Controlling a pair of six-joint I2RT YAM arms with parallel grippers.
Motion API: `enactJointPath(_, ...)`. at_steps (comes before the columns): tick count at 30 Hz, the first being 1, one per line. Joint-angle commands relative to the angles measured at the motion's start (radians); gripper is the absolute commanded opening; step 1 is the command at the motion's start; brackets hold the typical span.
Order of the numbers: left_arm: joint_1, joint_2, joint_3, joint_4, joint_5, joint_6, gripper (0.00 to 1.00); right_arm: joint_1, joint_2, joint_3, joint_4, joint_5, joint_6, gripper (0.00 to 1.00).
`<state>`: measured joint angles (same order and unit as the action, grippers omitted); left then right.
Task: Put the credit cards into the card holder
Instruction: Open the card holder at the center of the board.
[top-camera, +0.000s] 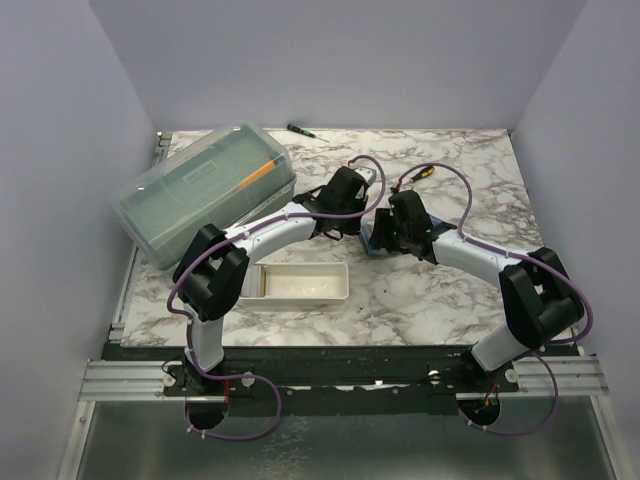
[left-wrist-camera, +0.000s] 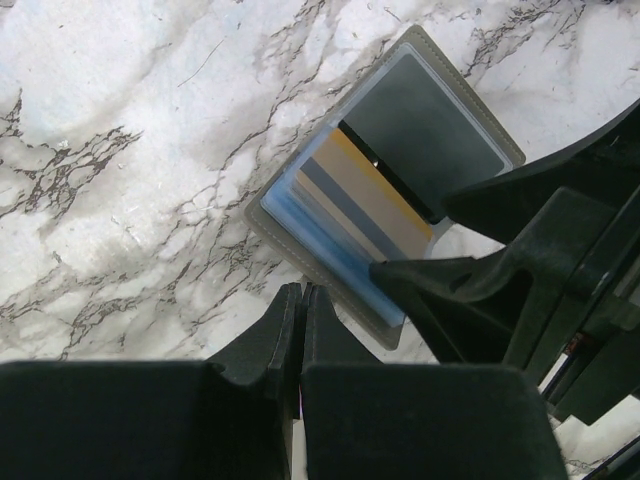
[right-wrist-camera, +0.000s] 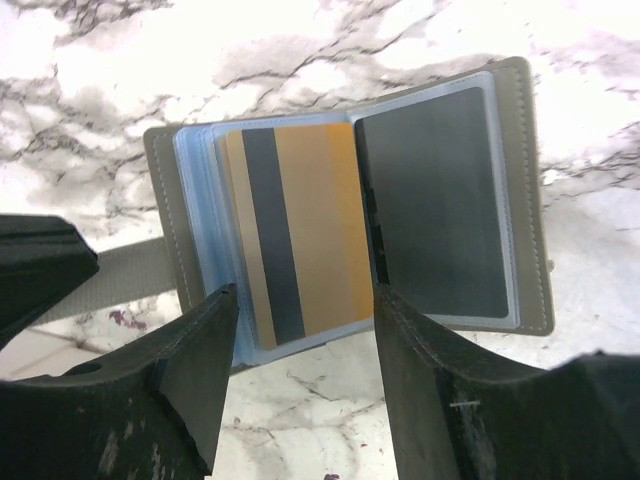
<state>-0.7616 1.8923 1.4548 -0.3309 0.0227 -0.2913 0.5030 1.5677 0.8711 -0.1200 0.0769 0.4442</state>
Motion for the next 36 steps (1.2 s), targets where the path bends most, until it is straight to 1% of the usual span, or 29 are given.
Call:
enactJointPath(1,-0.004,-0.041,-0.005,0.010,0.011,0.007,0.00,-0.001,-0.022,0.033,-0.070,0.159,0.002,0.56)
enactJointPath(4,-0.004,-0.040,-0.007,0.009,0.007,0.008,0.00,-0.001,-0.033,0.038,-0.090,0.206,0.008,0.54)
enactJointPath(13,-0.005,-0.037,-0.008,0.009,-0.002,0.017,0.00,-0.002,-0.031,0.045,-0.127,0.314,0.025,0.53)
enactJointPath(18,-0.004,-0.033,-0.008,0.009,-0.003,0.020,0.00,-0.003,-0.026,0.042,-0.101,0.275,0.002,0.54)
enactJointPath(22,-0.005,-0.034,-0.008,0.009,-0.001,0.021,0.00,-0.003,-0.013,0.041,-0.081,0.236,-0.013,0.67)
enactJointPath(24,-0.004,-0.035,-0.009,0.009,-0.001,0.021,0.00,-0.004,-0.005,0.043,-0.079,0.229,-0.019,0.71)
enactJointPath(30,-0.005,-0.036,-0.008,0.009,0.002,0.021,0.00,-0.006,0.025,0.066,-0.101,0.254,-0.021,0.75)
enactJointPath(36,-0.004,-0.038,-0.008,0.009,-0.001,0.023,0.00,-0.006,0.066,0.101,-0.167,0.334,0.017,0.77)
